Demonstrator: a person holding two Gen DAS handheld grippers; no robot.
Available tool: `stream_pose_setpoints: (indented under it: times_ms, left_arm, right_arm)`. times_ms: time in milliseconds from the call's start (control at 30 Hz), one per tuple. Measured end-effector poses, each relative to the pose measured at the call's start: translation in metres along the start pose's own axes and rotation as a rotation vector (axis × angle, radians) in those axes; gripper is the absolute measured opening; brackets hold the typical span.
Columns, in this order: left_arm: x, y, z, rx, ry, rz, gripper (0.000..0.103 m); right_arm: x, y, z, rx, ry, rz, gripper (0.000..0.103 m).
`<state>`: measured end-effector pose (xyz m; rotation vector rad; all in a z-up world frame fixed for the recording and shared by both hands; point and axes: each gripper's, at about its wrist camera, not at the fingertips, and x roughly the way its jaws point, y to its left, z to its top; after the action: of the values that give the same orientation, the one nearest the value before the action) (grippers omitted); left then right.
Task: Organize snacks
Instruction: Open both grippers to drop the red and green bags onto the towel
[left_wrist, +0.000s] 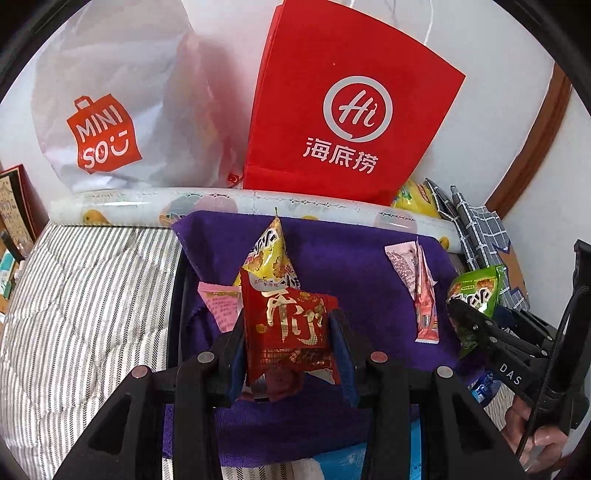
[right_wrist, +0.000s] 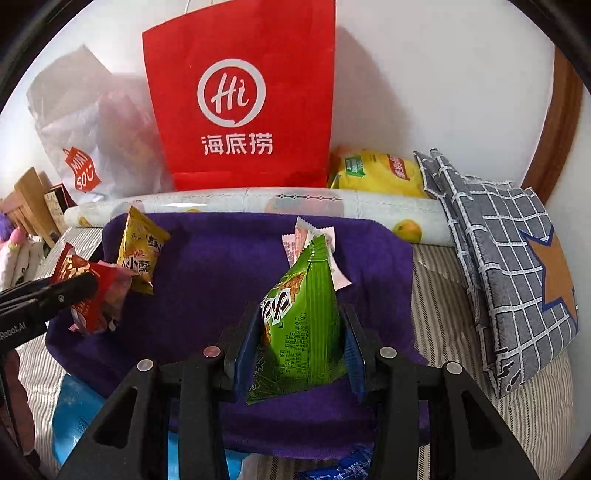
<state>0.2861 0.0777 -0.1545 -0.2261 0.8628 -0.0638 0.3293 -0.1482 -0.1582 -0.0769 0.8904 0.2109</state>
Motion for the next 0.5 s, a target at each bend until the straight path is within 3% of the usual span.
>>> stream_pose_setpoints:
  times_ms: [500]
  left_arm:
    - [0.01, -0.004, -0.002, 0.02, -0.003, 0.029, 0.039]
  right_arm:
    - [0.007, -0.005, 0.0, 0.019, 0.016, -0.001, 0.045]
